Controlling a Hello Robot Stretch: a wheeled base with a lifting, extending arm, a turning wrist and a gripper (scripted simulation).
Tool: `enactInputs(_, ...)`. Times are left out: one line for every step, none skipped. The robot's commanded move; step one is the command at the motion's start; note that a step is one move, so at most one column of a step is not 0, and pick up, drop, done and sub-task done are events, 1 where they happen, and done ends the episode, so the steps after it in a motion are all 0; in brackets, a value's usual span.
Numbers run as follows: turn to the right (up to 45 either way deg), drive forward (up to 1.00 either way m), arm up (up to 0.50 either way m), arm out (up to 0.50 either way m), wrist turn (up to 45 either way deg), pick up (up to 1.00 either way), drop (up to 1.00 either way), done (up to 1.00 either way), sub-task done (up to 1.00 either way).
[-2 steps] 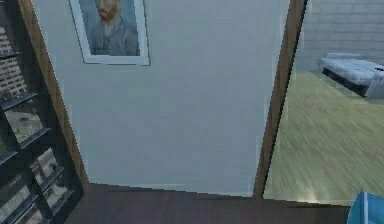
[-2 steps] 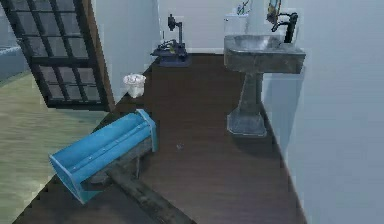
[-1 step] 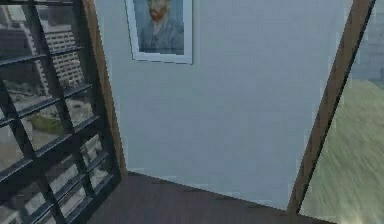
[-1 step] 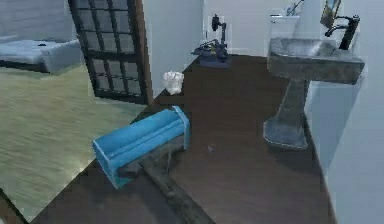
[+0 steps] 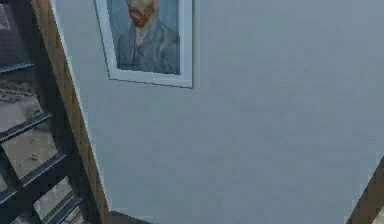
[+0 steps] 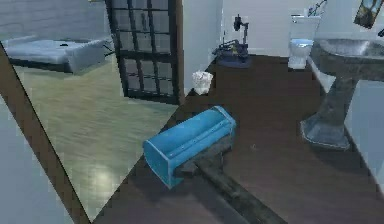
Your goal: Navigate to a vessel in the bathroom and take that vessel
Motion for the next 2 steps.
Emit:
enactInputs(45.0,0.00,0.00,0.00,0.0,0.00,0.00,0.00,0.00)
enactInputs(12.0,0.00,0.00,0.00,0.0,0.00,0.00,0.00,0.00)
